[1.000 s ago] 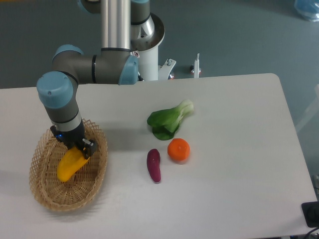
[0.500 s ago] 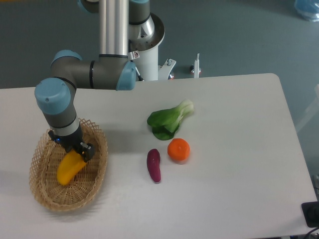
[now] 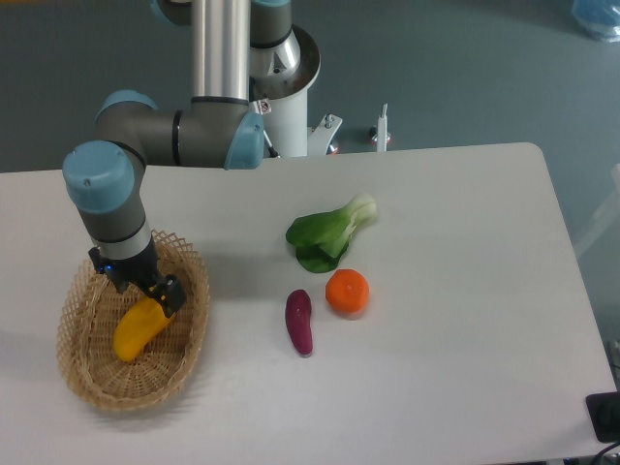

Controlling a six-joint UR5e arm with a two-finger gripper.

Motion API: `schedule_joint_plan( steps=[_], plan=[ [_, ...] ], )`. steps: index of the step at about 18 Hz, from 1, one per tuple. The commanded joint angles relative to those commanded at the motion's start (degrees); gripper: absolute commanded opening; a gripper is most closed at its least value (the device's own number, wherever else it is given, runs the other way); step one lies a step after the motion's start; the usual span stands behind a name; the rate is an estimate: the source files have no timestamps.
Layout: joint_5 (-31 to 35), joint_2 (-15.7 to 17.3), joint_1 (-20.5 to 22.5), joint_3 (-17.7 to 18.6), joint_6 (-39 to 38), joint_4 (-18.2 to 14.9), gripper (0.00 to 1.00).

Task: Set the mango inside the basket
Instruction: 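Lower the mango into the basket and open the gripper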

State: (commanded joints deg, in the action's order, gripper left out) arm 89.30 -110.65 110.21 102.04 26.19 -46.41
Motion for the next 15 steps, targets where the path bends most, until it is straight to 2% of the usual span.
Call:
schedule_joint_plan(
  steps=[6,15],
  plan=[
    [0.1,-0.2,0.0,-1.4,0.0,-0.1,1.00],
    [1.3,-0.4,0.1,-1.5,0.0,0.0,1.00]
  ],
)
